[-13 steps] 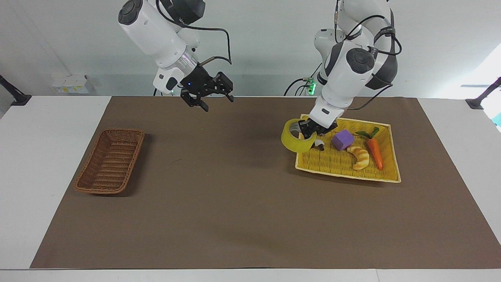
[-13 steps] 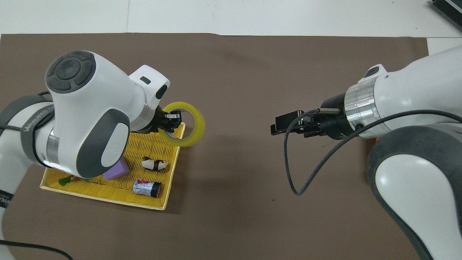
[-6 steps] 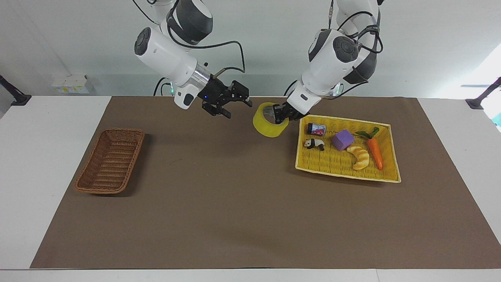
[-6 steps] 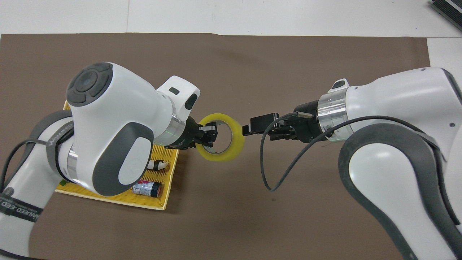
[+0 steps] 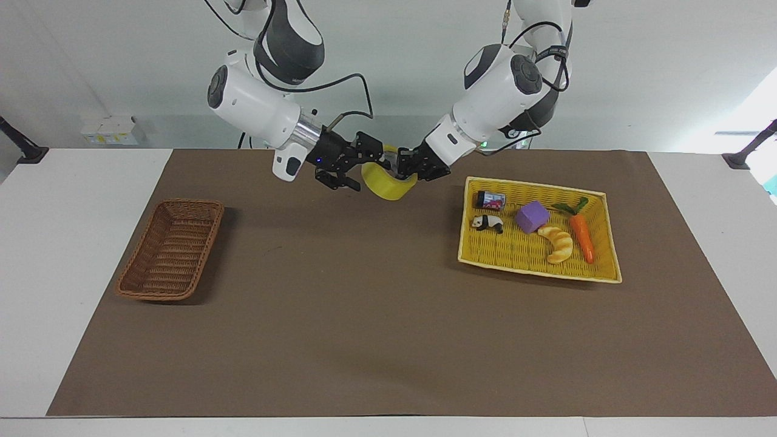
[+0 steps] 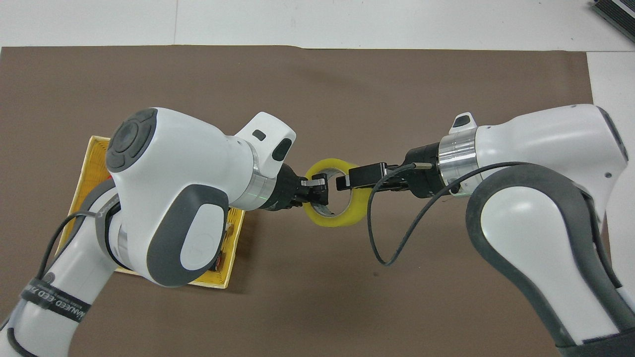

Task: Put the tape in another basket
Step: 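Grasp the tape with the right gripper while the left gripper releases it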

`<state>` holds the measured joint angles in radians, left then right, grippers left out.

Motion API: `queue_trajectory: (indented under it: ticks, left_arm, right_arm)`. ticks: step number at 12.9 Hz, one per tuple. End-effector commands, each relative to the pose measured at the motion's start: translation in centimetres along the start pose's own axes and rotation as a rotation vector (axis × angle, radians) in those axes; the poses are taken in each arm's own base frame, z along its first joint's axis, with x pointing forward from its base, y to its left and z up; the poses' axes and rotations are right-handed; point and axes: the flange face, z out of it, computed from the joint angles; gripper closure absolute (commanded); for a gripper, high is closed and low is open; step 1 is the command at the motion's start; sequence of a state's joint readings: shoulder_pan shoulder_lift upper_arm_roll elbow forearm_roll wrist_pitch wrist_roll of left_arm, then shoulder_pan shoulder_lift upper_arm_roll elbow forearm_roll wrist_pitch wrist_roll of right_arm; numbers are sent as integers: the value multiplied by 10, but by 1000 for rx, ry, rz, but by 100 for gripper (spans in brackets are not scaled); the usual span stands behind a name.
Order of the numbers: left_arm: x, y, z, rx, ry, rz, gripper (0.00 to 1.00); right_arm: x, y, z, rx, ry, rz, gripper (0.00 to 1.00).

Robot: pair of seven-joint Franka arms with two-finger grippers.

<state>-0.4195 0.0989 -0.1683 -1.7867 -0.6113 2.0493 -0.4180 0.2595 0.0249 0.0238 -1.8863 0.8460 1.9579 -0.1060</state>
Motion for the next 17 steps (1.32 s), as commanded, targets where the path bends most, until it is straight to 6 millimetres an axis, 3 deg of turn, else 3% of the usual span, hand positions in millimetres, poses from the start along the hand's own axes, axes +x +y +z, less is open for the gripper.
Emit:
queue_trajectory:
  ticks: [1, 2, 3, 6, 7, 11, 15, 17]
  left_arm:
    - [-18, 12, -5, -91, 33, 7, 100]
    - [-21, 17, -3, -96, 35, 14, 100]
    - [-21, 19, -4, -114, 44, 8, 100]
    - [-25, 24, -1, -130, 34, 4, 100]
    - [-25, 23, -4, -129, 32, 3, 1]
    - [-32, 21, -35, -198, 9, -37, 0]
    - [-1, -24, -76, -177, 30, -98, 0]
    - [19, -58, -90, -43, 82, -87, 0]
  right_arm:
    - [-6, 8, -8, 26, 3, -23, 52]
    - [-4, 14, -12, 26, 5, -5, 83]
    - [-5, 15, -13, 29, -6, 7, 100]
    - [-5, 11, -13, 31, -15, 65, 100]
    - [-5, 11, -14, 31, -13, 69, 100]
    - [-5, 10, -16, 30, -9, 91, 100]
    - [-3, 11, -20, 30, -3, 91, 100]
    - [1, 25, -47, 42, 2, 111, 100]
